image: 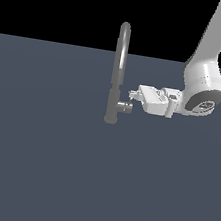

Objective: Turn on the faucet by rotating a designated handle.

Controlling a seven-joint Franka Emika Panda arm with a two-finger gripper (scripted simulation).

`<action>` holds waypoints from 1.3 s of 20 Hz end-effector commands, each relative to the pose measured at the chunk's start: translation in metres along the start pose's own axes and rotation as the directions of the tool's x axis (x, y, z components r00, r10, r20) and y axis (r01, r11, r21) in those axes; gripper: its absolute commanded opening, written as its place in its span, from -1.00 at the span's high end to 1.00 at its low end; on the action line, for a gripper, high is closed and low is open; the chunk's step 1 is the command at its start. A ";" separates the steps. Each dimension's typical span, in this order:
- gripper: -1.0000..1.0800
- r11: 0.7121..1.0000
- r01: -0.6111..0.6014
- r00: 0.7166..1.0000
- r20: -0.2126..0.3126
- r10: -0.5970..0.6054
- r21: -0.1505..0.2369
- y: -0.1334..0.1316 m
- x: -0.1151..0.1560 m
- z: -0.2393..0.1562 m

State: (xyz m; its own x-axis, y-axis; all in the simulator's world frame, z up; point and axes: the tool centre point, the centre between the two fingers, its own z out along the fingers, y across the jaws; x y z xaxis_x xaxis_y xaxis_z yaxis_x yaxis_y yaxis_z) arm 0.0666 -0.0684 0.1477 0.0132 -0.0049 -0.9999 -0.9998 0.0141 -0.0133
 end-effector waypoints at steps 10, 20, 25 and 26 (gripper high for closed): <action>1.00 1.000 0.002 1.000 0.002 -0.002 -0.004 0.025 0.014 0.000; 1.00 1.000 0.009 1.000 0.004 -0.009 -0.008 0.038 0.044 0.000; 1.00 1.000 -0.011 1.000 0.005 0.011 -0.006 0.046 0.078 0.000; 1.00 1.000 -0.011 1.000 0.005 0.011 -0.006 0.046 0.078 0.000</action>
State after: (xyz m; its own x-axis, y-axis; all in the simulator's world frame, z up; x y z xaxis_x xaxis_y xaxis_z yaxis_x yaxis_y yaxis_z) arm 0.0313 -0.0680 0.0941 0.0382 0.0014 -0.9993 -0.9993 0.0033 -0.0382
